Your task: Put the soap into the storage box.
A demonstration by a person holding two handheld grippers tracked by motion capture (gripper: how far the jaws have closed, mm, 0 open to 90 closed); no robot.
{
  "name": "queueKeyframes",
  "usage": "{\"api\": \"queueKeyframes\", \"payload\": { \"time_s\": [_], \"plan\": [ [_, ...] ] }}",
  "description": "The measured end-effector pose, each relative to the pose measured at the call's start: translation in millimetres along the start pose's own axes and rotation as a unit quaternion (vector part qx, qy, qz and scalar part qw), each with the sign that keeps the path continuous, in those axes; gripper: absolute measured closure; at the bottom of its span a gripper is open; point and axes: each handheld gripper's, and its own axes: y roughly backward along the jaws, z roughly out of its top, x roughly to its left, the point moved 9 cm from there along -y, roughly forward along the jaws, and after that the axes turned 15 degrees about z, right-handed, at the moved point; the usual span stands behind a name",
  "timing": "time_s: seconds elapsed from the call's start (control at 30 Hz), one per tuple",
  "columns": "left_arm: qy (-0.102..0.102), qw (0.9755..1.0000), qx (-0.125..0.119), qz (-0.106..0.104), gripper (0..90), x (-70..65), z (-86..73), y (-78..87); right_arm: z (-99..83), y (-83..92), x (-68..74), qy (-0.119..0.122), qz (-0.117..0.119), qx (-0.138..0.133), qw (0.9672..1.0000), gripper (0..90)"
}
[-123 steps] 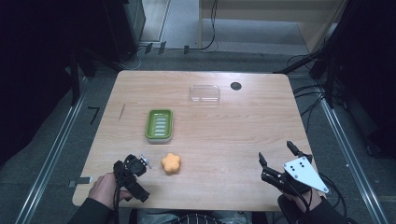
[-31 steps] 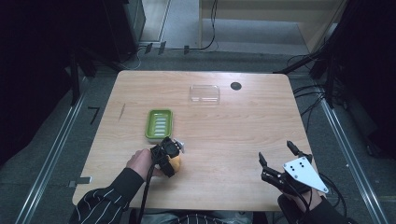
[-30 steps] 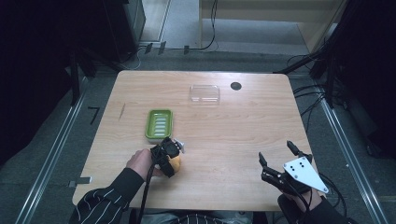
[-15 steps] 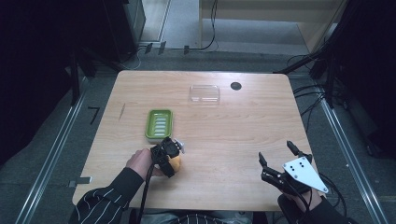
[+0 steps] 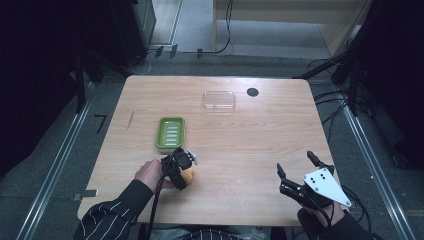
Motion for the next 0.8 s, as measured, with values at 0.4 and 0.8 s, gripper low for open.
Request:
{"api": "queueKeyframes", "payload": {
  "time_s": [0.4, 0.8],
  "plan": [
    [0.006, 0.9999, -0.013, 0.0, 39.8, 1.2, 0.0, 5.5, -0.1, 0.0, -0.1, 0.0, 0.0, 0.0, 1.0, 13.4],
    [0.015, 0.9998, -0.014, 0.005, 39.7, 6.7, -3.0, 8.3, 0.0, 0.1, -0.4, 0.0, -0.001, 0.0, 1.0, 13.4]
  ]
}}
